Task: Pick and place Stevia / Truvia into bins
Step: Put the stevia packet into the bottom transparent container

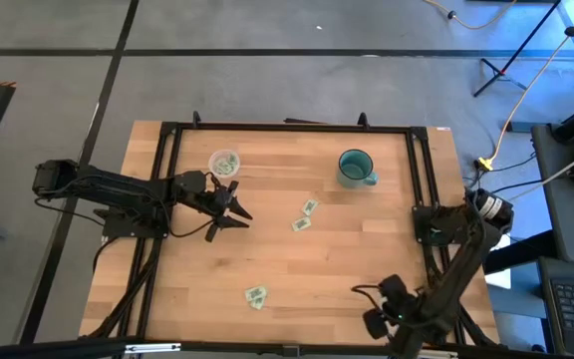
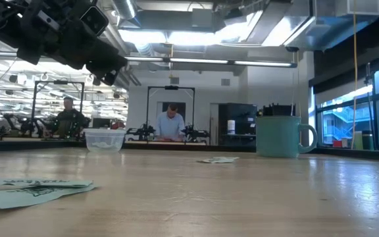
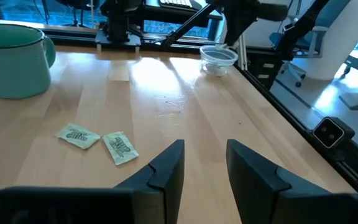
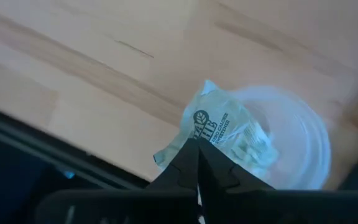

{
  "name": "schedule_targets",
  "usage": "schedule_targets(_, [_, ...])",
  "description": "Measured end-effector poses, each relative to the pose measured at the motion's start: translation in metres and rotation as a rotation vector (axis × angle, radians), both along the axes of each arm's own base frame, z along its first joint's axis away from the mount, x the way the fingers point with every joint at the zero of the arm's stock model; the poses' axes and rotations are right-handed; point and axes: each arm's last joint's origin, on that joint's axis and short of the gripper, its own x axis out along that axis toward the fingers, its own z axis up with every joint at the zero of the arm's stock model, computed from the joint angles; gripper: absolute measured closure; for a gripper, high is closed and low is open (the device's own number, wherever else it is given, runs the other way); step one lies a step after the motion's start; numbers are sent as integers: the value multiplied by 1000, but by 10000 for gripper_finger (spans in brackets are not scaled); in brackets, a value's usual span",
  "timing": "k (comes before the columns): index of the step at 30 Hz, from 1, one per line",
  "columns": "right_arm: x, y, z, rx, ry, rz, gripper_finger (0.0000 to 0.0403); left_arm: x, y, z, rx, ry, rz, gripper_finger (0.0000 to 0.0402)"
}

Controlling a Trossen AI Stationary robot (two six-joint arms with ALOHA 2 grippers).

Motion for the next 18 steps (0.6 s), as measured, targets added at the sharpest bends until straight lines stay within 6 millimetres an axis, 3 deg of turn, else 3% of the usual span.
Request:
schedule_targets(5, [-12,8,-8,-15,38,-78,403,0,0,1,-2,-5,1,288])
schedule_targets(12, [-10,14,-27,-43,143,-114,403,0,0,1,-2,-5,1,288])
schedule_targets(18, [-10,14,-28,-44,143,-113,386,0,0,0,-2,-5,1,288])
